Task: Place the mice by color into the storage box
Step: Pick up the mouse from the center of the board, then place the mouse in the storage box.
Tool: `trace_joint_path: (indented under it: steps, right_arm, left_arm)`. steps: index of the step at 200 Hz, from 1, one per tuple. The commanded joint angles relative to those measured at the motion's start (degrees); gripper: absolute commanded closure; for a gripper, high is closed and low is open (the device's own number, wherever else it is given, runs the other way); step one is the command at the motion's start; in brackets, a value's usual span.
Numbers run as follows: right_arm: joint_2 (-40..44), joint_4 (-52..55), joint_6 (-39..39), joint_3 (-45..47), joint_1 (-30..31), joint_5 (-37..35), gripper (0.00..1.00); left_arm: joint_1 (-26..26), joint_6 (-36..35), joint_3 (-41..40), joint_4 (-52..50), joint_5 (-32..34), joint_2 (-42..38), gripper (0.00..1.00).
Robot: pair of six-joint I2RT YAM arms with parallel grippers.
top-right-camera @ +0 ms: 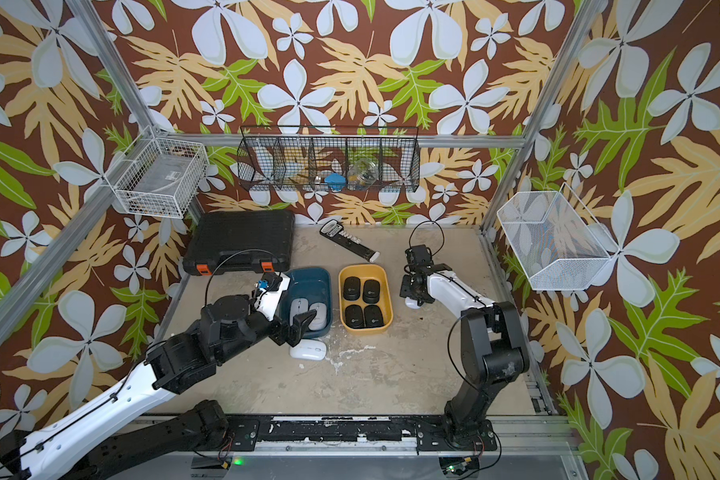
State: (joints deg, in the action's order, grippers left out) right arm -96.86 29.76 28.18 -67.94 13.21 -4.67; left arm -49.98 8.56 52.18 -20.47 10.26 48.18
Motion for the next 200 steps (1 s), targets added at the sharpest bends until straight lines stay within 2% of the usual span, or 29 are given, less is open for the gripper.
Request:
trace_joint_path:
  steps: [1,23,41,79,118,152,200]
  right_arm:
    - [3.9,1.8,-0.3,-2.6,3.3,-0.6,0.55]
    - [5.3,3.4,0.9,-7.3,9.8,-0.8,0.56]
    - [3.7,3.9,2.7,-11.8,15.8,0.0,0.56]
    - [-5.7,2.7,5.6,-23.1,26.3,4.3,0.56]
    - [-16.4,2.9,7.0,-33.8,31.1,4.5,0.56]
    - [-23.3,2.9,8.6,-38.8,32.7,2.3,0.57]
    - [-28.9,0.9,9.1,-40.4,33.8,-1.4,0.60]
  left_arm:
    - [0.0,0.5,-0.3,1.6,3.2,-0.1,0.00]
    - [0.3,1.4,-0.5,1.9,6.4,-0.1,0.00]
    - [2.4,2.3,0.0,1.7,6.2,0.1,0.00]
    - [14.2,6.2,-0.4,1.4,-1.1,0.3,0.00]
    - [24.8,9.4,-3.0,1.6,-7.8,-1.0,0.00]
    - [25.5,8.9,-3.7,0.8,-8.7,-2.1,0.00]
    - [25.5,8.8,-4.2,0.6,-8.4,-2.7,0.00]
